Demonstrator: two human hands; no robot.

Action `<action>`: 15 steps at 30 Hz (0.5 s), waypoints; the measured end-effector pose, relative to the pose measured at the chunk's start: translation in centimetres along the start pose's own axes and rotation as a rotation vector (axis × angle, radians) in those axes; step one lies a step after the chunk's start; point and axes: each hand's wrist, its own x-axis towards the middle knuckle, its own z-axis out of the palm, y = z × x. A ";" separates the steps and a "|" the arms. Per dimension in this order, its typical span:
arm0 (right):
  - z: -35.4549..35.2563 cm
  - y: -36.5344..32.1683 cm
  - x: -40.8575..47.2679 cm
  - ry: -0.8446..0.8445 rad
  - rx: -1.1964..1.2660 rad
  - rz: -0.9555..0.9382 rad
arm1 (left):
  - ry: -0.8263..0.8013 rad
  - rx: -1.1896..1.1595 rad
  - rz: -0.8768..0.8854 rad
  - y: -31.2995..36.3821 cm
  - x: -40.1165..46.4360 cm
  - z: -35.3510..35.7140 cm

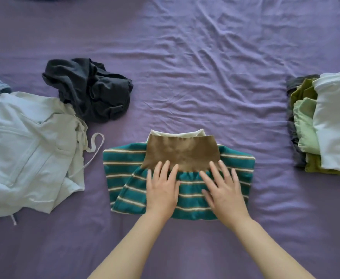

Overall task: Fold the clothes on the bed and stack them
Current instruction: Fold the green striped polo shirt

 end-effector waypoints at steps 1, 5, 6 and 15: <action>0.6 0.1 -0.6 -0.086 -0.070 0.009 | -0.121 0.069 -0.041 -0.7 -0.3 0.9; 1.0 0.8 -0.8 -0.240 -0.150 0.050 | -0.298 0.237 -0.033 -2.0 -0.4 2.1; 0.8 0.8 -0.8 -0.223 -0.145 0.042 | -0.317 0.244 -0.051 -1.6 -0.4 1.8; -1.5 3.7 -2.9 0.133 0.407 0.428 | 0.034 -0.426 0.052 9.3 -1.3 -0.5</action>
